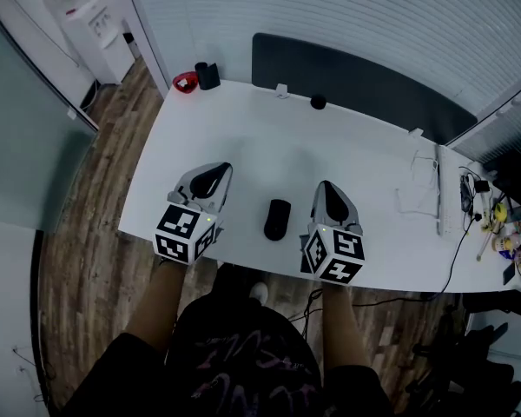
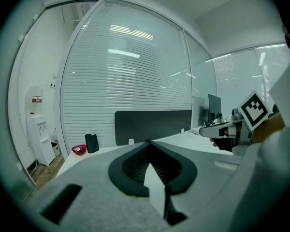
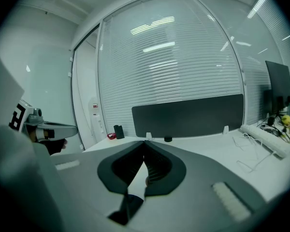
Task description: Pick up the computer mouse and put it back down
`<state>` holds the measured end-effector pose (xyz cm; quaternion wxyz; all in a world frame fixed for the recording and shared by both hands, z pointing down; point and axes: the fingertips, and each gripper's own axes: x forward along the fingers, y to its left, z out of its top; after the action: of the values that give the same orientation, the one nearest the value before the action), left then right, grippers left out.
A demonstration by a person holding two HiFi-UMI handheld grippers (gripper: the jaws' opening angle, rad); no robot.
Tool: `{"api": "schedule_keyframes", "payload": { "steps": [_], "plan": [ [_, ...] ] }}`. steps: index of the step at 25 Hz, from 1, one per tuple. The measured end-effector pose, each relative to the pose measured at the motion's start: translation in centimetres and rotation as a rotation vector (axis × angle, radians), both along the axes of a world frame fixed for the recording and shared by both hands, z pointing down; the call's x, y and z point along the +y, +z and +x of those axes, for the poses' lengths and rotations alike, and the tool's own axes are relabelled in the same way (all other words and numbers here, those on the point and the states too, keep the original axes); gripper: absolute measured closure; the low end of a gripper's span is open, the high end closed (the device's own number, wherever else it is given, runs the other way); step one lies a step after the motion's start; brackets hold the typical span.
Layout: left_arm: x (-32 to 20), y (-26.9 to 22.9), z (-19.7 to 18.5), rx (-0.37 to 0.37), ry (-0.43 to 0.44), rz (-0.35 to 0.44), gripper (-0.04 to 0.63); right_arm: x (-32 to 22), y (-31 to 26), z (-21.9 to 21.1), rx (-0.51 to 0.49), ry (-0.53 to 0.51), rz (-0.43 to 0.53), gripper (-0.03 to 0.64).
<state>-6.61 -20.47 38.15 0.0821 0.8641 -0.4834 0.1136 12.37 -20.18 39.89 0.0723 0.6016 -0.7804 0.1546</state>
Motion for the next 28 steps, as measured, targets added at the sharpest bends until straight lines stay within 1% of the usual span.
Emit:
{"api": "schedule_keyframes", "payload": {
  "steps": [11, 17, 22, 26, 28],
  "plan": [
    [-1.9, 3.9, -0.4, 0.012, 0.022, -0.096, 0.594, -1.1, 4.0, -2.3, 0.006, -0.006, -0.106, 0.607],
    [-1.7, 6.3, -0.3, 0.022, 0.030, -0.148, 0.594, -0.7, 6.3, -3.4, 0.009, -0.016, -0.162, 0.605],
    [-1.4, 8.4, -0.4, 0.024, 0.034, -0.190, 0.594, 0.0, 8.8, -4.4, 0.018, -0.027, -0.223, 0.591],
    [-1.0, 10.1, -0.7, 0.025, 0.034, -0.227, 0.594, 0.6, 10.8, -5.1, 0.018, -0.040, -0.275, 0.551],
    [-0.8, 10.9, -0.7, 0.025, 0.035, -0.241, 0.594, 1.0, 11.7, -5.5, 0.015, -0.051, -0.298, 0.496]
  ]
}}
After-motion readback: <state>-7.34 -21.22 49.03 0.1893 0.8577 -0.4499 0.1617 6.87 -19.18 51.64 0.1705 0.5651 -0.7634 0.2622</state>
